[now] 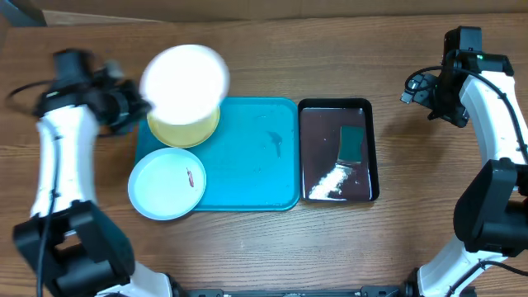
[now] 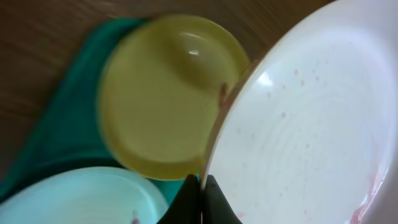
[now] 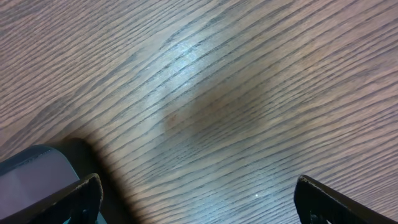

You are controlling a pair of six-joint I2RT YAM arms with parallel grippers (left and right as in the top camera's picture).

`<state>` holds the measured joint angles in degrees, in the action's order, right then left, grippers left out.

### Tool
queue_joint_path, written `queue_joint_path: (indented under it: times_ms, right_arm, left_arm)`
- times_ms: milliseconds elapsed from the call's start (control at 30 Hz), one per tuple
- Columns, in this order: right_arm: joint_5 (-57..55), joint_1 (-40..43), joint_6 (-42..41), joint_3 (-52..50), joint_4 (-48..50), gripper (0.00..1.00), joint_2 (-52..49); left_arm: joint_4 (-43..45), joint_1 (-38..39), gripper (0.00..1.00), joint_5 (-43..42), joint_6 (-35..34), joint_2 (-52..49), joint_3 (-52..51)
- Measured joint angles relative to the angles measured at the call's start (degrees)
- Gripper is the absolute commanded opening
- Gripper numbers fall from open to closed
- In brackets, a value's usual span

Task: Clean dirty plates on tray and stack at the side
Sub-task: 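Carry the white plate left and set it on the table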

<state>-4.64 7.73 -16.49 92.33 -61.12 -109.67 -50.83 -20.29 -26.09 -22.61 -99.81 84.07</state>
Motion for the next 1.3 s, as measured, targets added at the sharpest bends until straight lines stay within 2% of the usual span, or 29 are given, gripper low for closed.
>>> queue_joint_path:
  times_ms: [200,367,500,633,933,1100,1167,1300]
  right_arm:
    - [0.0,0.0,0.0,0.0,-0.02,1.0,0.0]
    - [0.0,0.0,0.0,0.0,0.0,1.0,0.0]
    - [0.02,0.0,-0.02,0.0,0.0,1.0,0.0]
    - [0.0,0.0,0.0,0.0,0.0,1.0,0.0]
    - [0.0,0.0,0.0,0.0,-0.02,1.0,0.0]
    - [0.0,0.02,0.0,0.0,-0.02,1.0,0.0]
    - [0.0,0.02,0.0,0.0,-0.02,1.0,0.0]
    - [0.0,0.0,-0.02,0.0,0.0,1.0,0.0]
  left_arm:
    - [-0.87,-15.04,0.04,0.76,-2.08,0.0,0.0]
    - [-1.75,-22.67,0.04,8.81,-4.42,0.0,0.0]
    - [-0.81,-23.63,0.04,18.47,-6.1,0.0,-0.61]
    - [4.07,-23.15,0.04,23.02,-7.17,0.0,-4.61]
    - [15.91,-21.68,0.04,25.57,-7.5,-0.09,-16.22]
    - [19.39,-21.66,0.05,25.92,-7.5,-0.11,-19.58]
    - [19.67,-21.38,0.14,25.94,-7.5,-0.11,-19.96]
    - [20.31,-20.57,0.51,24.96,-6.51,-0.09,-19.98]
